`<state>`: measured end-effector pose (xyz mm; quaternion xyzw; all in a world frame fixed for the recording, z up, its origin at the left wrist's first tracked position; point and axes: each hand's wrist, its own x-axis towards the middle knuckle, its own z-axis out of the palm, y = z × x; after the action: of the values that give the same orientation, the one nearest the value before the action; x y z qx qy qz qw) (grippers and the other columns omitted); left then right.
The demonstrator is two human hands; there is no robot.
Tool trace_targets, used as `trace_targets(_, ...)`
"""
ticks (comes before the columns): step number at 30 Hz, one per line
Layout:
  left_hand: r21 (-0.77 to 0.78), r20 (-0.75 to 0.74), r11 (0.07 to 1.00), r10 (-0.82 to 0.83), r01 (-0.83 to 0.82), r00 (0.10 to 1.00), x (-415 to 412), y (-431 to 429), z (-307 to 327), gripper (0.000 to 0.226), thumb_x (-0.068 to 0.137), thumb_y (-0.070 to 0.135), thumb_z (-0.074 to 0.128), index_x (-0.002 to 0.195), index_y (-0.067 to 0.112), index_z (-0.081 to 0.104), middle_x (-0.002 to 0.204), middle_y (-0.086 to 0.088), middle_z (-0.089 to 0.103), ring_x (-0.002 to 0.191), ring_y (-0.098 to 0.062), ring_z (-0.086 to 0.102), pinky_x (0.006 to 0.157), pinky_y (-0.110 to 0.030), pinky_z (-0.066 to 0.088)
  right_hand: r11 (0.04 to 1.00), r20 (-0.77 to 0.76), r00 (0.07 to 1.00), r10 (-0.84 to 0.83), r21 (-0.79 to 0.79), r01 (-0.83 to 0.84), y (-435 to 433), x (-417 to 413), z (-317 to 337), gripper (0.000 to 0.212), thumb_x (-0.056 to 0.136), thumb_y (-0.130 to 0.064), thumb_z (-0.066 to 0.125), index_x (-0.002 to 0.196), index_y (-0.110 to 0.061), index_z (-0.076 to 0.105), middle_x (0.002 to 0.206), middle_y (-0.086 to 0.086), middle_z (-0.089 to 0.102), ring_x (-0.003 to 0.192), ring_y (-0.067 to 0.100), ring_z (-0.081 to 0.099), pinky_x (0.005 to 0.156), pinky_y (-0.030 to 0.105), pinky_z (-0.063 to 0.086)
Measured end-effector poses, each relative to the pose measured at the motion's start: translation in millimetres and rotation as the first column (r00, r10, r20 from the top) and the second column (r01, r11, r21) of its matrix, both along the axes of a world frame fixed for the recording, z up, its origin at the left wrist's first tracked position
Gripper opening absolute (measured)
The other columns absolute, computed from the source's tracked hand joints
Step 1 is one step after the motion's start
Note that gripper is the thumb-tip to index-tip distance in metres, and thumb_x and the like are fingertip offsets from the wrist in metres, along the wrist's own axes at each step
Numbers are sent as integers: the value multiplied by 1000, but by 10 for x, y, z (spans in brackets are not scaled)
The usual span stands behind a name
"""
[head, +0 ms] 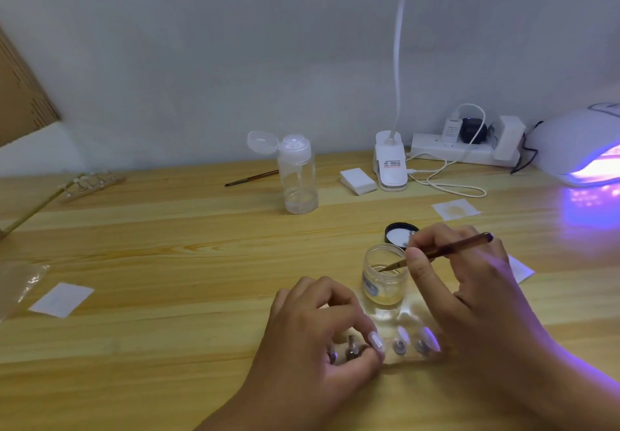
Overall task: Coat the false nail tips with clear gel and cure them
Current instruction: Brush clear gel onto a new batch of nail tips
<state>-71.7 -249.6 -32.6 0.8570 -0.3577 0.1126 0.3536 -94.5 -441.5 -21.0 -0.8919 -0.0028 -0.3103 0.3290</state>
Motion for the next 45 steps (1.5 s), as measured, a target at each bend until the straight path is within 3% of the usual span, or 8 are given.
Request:
trace_targets(5,30,273,1000,-12,4,962,-21,-18,-9,8,68,32,76,73,30,70,89,17,60,87,-7,55,81,-26,35,1000,11,1000,3,-24,-2,1,-8,7,22,88,-47,40,84,-33,56,80,-21,56,100,-2,44,79,21,30)
trace_targets(9,-23,322,999,-13,21,947,-36,-17,1,9,67,26,79,72,25,71,90,16,67,85,-7,62,83,-29,39,1000,-10,1000,6,-31,-7,2,-9,1,21,88,-48,39,84,-35,54,81,-20,56,97,0,45,84,13,30)
trace_targets(13,-173,198,985,18,16,980,-59,18,61,5,73,28,69,75,25,73,84,20,72,77,4,61,83,-26,44,999,55,998,9,48,-12,1,-41,52,16,89,-45,42,84,-36,54,90,-21,58,94,11,50,81,27,36)
trace_targets(20,-360,-214,916,103,-176,971,-36,84,107,12,72,28,77,79,37,73,76,21,73,90,-9,65,75,-19,49,994,218,975,52,78,-70,-19,-143,120,11,89,-33,47,81,-35,54,86,-14,59,87,13,57,80,44,43)
trace_targets(27,-417,-295,897,19,-147,955,2,93,127,24,74,7,84,70,30,77,72,8,73,71,1,62,60,-4,42,995,233,971,60,58,-75,-24,-154,130,13,90,-30,47,79,-29,55,82,-13,59,84,18,59,78,54,44)
trace_targets(36,-424,-317,892,19,-159,948,21,87,127,10,71,24,77,76,33,77,75,10,73,76,1,62,69,-10,42,993,275,961,6,116,-39,-60,-220,135,15,90,-31,47,79,-27,56,78,-9,59,83,13,54,77,18,37)
trace_targets(41,-399,-314,905,17,-148,949,35,97,102,18,75,11,84,75,29,79,75,7,73,76,-6,66,68,-8,41,964,355,911,209,81,-253,75,-260,25,17,96,-30,49,87,-20,58,81,-8,61,85,19,56,80,33,37)
trace_targets(45,-390,-301,909,24,-146,953,37,102,105,23,75,6,82,72,28,78,72,8,71,74,-3,65,67,-6,41,962,358,901,243,28,-270,122,-256,-13,27,102,-39,43,89,-21,58,80,-5,62,87,19,58,84,26,36)
